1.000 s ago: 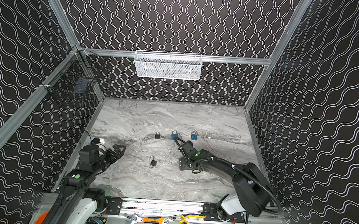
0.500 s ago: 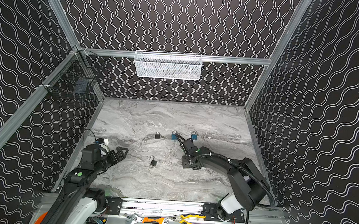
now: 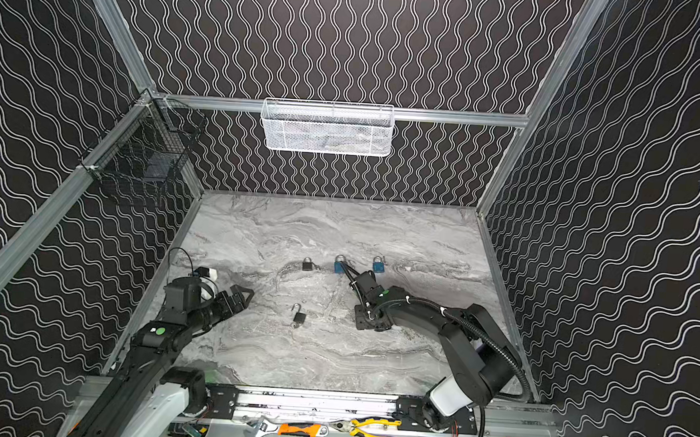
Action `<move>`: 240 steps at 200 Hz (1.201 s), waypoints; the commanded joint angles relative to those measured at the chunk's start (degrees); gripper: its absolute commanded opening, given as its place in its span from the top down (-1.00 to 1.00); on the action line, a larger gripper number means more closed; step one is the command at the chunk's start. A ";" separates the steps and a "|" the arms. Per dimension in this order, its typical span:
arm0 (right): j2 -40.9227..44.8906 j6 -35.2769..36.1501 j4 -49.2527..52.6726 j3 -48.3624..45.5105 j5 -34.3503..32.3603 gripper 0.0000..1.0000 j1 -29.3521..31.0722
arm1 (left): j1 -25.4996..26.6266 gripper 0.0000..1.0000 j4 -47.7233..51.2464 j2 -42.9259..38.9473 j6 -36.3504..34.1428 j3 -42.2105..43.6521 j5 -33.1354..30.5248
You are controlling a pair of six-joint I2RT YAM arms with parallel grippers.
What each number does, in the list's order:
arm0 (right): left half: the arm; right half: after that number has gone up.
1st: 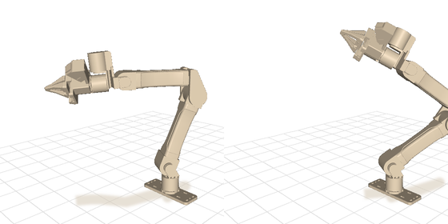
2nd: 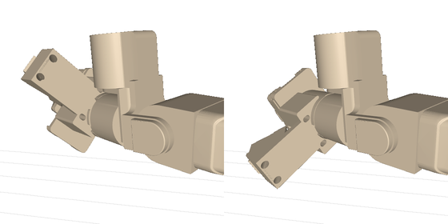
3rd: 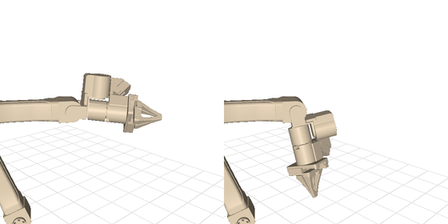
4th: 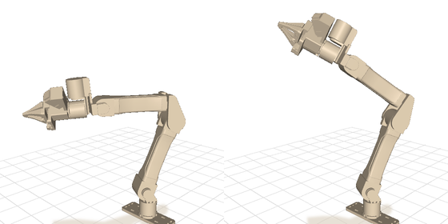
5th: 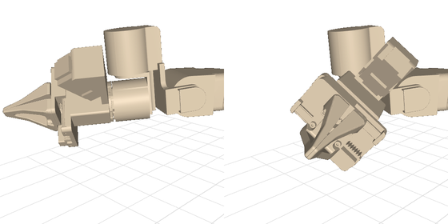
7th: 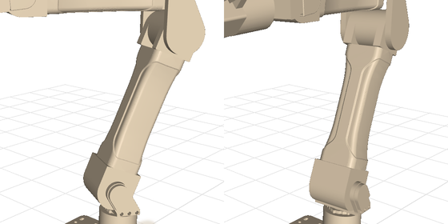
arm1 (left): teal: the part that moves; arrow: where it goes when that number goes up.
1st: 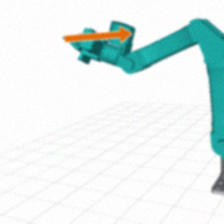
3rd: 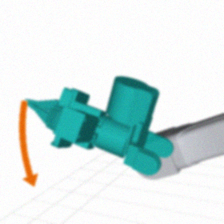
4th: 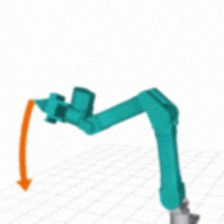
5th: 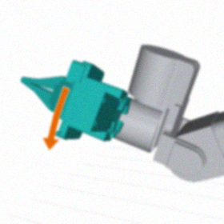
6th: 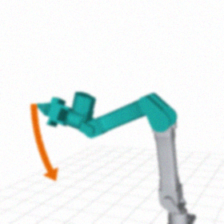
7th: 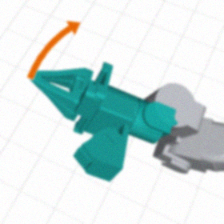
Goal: Lock with the key
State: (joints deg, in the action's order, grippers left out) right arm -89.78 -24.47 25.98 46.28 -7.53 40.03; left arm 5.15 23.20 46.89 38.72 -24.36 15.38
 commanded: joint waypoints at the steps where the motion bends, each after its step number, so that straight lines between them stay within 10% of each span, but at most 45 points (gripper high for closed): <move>1: -0.65 0.24 1.25 0.83 -1.61 -0.04 -0.02 | -0.05 -0.97 -2.18 0.82 -0.61 -0.95 -0.09; 178: -2.48 3.20 1.27 1.00 -2.62 -0.02 -0.04 | -0.05 -0.97 -6.44 5.56 0.52 -1.29 5.98; 240: -2.55 2.70 1.44 0.59 -0.96 0.32 -0.03 | -0.05 -0.97 -6.10 8.09 -0.85 -2.59 6.42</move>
State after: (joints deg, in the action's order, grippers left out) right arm -92.09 -21.63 24.91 47.66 -9.74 40.03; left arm 5.15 18.98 54.26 38.85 -26.24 21.21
